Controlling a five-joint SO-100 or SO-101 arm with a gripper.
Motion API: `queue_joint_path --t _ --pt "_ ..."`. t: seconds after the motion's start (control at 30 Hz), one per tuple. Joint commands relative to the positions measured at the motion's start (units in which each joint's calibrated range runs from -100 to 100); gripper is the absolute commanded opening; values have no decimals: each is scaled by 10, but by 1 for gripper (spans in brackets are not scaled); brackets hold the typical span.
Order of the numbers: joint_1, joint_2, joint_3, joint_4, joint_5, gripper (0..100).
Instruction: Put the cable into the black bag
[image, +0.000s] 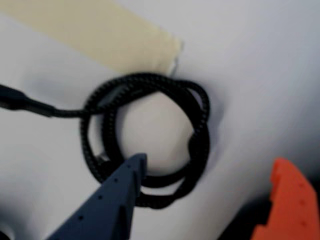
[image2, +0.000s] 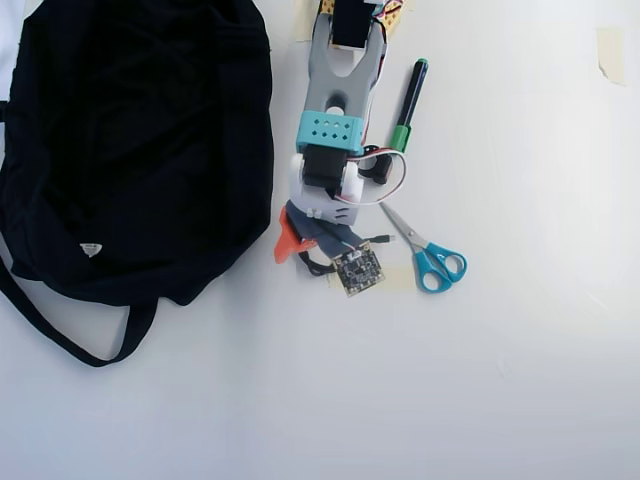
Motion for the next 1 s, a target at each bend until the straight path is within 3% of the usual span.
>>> queue_joint_path --t 0.0,0.97 --pt "3 -7 -21 0 -4 32" --pt "-3 29 -19 -3 -7 41"
